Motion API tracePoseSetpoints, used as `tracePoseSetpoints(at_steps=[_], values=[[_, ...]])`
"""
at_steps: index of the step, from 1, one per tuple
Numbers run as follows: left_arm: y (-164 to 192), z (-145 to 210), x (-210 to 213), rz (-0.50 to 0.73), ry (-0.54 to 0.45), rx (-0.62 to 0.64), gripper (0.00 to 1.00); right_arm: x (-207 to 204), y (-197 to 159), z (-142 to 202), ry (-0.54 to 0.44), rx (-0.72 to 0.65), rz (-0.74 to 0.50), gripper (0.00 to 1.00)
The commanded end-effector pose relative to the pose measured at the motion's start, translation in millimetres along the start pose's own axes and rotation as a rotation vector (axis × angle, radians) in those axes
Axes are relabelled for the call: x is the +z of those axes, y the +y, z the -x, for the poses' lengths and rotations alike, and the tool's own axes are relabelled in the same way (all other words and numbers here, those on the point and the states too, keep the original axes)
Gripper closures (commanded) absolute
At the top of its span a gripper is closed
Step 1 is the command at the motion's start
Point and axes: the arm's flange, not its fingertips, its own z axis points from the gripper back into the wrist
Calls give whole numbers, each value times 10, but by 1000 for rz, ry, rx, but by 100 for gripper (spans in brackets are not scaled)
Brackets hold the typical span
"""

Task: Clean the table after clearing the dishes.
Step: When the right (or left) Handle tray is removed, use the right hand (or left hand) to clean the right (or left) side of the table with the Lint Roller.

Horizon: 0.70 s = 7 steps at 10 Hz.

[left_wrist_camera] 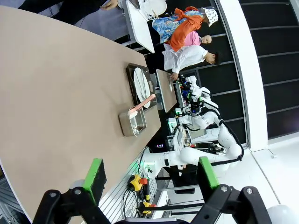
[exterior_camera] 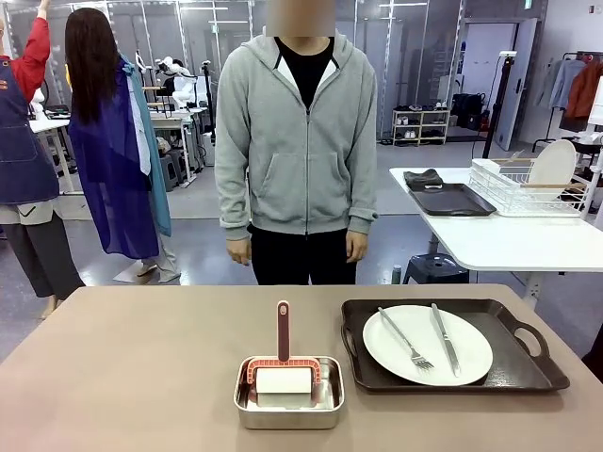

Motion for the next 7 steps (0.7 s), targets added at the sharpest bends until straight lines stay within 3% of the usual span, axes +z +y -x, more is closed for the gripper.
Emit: tracePoseSetpoints(at_steps=[1,7], values=[[-27,43,14,16,-3,0,0,2,28,11,-4,5,-4,0],[-27,43,14,16,-3,0,0,2,28,11,-4,5,-4,0]])
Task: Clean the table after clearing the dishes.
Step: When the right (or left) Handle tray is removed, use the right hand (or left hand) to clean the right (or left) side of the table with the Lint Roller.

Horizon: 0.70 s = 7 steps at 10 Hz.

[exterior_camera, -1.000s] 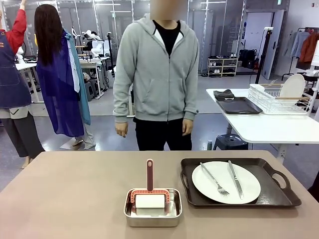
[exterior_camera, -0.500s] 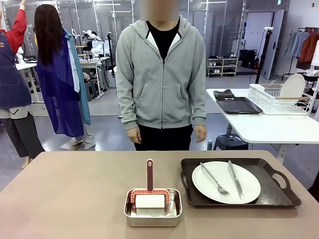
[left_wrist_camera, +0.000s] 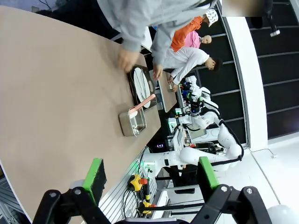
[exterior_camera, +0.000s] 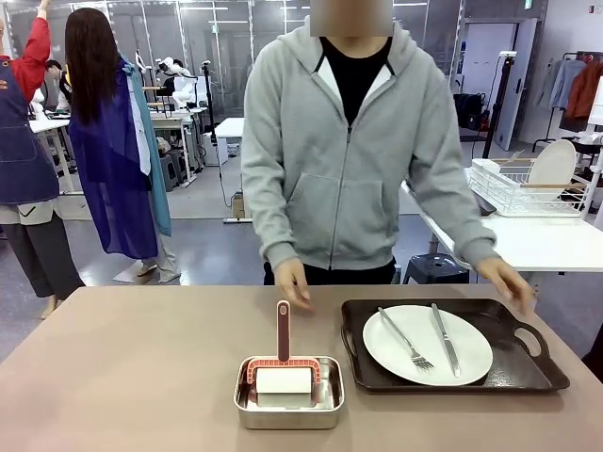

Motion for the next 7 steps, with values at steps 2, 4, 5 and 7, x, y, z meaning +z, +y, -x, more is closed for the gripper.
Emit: tracePoseSetpoints(at_steps=[2,4,5,7], values=[[-27,43,14,16,-3,0,0,2,28,11,-4,5,-4,0],[-27,43,14,16,-3,0,0,2,28,11,-4,5,-4,0],[-27,43,14,16,-3,0,0,2,28,11,-4,5,-4,0],[-27,43,14,16,-3,0,0,2,28,11,-4,5,-4,0]])
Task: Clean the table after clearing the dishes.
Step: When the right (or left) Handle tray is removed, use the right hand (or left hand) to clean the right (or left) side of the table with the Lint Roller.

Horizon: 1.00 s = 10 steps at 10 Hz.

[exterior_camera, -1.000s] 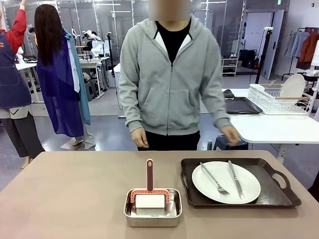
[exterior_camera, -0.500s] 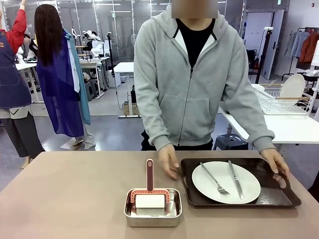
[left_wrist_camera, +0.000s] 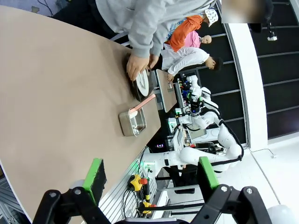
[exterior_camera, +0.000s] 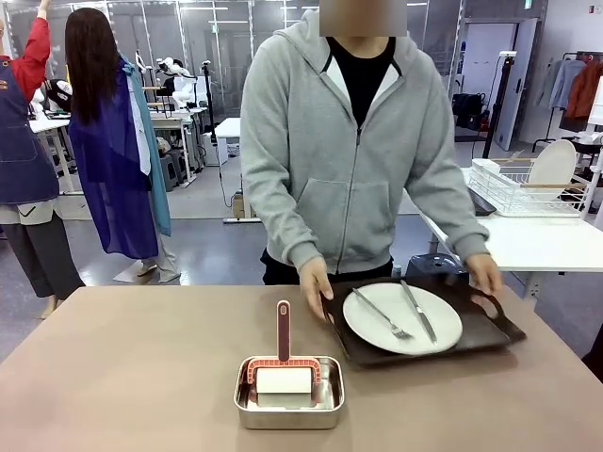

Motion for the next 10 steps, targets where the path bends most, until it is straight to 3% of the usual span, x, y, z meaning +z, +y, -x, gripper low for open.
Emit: tracePoseSetpoints(at_steps=[1,7,9,10], values=[[-27,43,14,16,-3,0,0,2,28,11,-4,5,-4,0],[-27,43,14,16,-3,0,0,0,0,0,0,0,0,0],[-27,43,14,16,-3,0,0,-570,288,-199,136,66,40,0],[-27,43,14,16,-3,0,0,-1072,463,-224,255,117,67,0]])
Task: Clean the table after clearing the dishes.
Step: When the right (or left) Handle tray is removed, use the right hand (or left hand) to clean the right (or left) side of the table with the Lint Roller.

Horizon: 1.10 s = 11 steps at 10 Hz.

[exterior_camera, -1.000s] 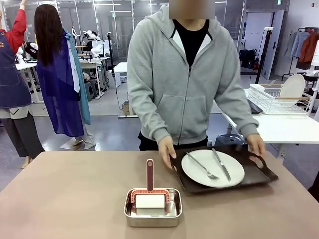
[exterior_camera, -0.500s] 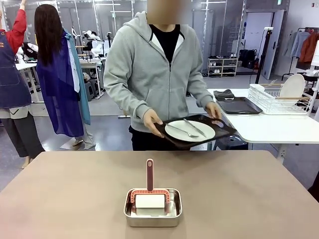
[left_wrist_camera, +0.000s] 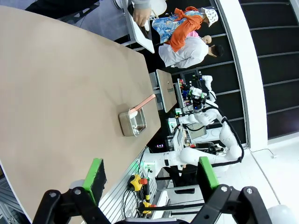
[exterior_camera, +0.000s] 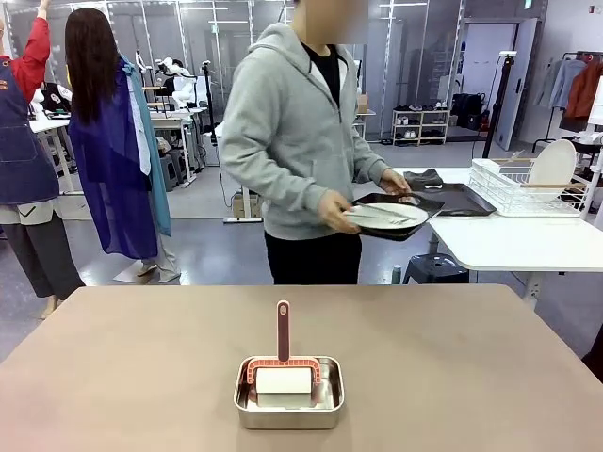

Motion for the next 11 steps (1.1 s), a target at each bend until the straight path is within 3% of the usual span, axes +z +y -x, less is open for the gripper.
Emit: tracePoseSetpoints(at_steps=[1,3,6,8,11], values=[[-27,44,16,16,-4,1,0,-859,363,-198,225,86,38,0],[-27,44,16,16,-4,1,0,-1683,616,-217,401,154,67,0],[-27,44,16,16,-4,1,0,-2901,919,202,660,349,123,0],[-27,44,16,16,-4,1,0,-3435,993,535,765,514,169,0],[-27,44,16,16,-4,1,0,-4088,960,1037,965,599,193,0]])
